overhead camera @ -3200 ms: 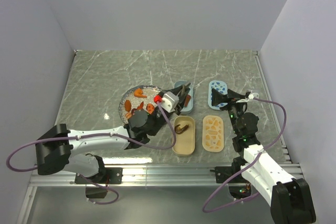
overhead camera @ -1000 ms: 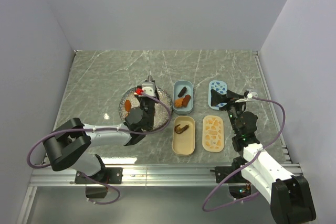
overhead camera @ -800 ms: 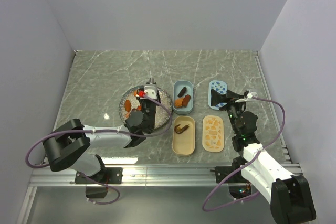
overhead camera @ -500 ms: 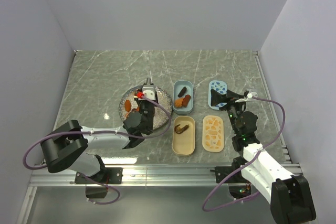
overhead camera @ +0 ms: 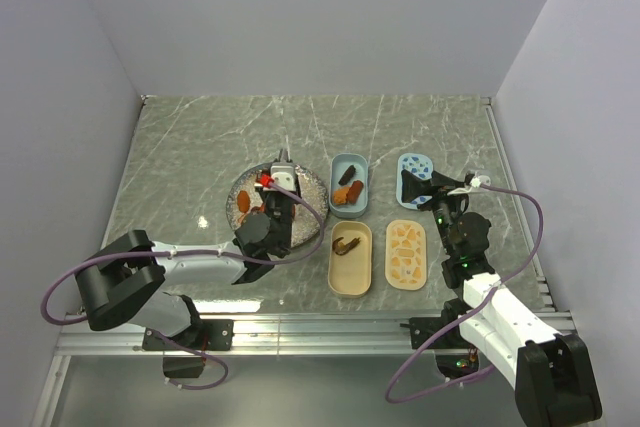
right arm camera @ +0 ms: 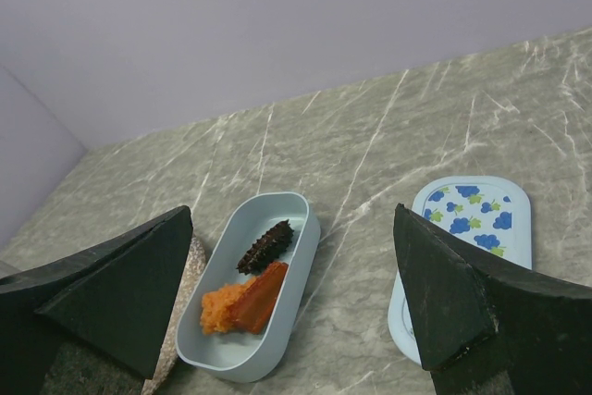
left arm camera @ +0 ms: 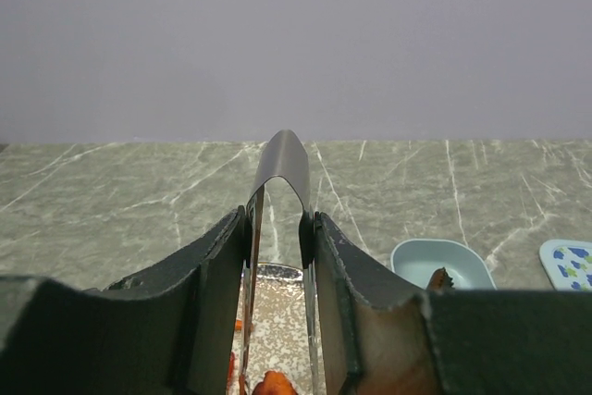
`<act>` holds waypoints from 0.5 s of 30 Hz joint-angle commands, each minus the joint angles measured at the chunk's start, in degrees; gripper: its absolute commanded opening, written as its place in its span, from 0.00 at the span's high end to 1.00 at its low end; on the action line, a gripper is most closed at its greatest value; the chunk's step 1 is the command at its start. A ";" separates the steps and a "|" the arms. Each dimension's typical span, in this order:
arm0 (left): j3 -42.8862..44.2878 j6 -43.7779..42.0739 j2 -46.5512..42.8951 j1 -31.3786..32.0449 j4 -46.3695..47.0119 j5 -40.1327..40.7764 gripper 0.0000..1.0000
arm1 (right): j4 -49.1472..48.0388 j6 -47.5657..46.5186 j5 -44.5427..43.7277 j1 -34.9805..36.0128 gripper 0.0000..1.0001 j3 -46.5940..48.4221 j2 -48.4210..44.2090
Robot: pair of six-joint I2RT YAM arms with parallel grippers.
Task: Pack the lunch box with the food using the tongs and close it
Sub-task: Pick up the food using the clamp
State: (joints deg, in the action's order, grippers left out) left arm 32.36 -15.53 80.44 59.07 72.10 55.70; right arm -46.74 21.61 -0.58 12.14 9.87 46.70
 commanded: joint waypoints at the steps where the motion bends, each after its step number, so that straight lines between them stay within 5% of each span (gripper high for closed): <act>1: 0.78 1.99 -1.52 -0.53 0.33 -2.08 0.61 | -2.57 -0.25 0.05 0.34 0.04 2.08 -0.20; 15: 0.69 7.53 -3.37 -2.29 -6.09 -5.52 0.75 | -2.57 -0.25 0.05 0.34 0.04 2.00 -0.20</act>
State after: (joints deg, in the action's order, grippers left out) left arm 32.08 -9.65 78.13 56.77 66.15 51.72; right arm -46.72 21.61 -0.58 12.14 9.87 46.70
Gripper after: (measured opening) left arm 0.354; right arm 0.960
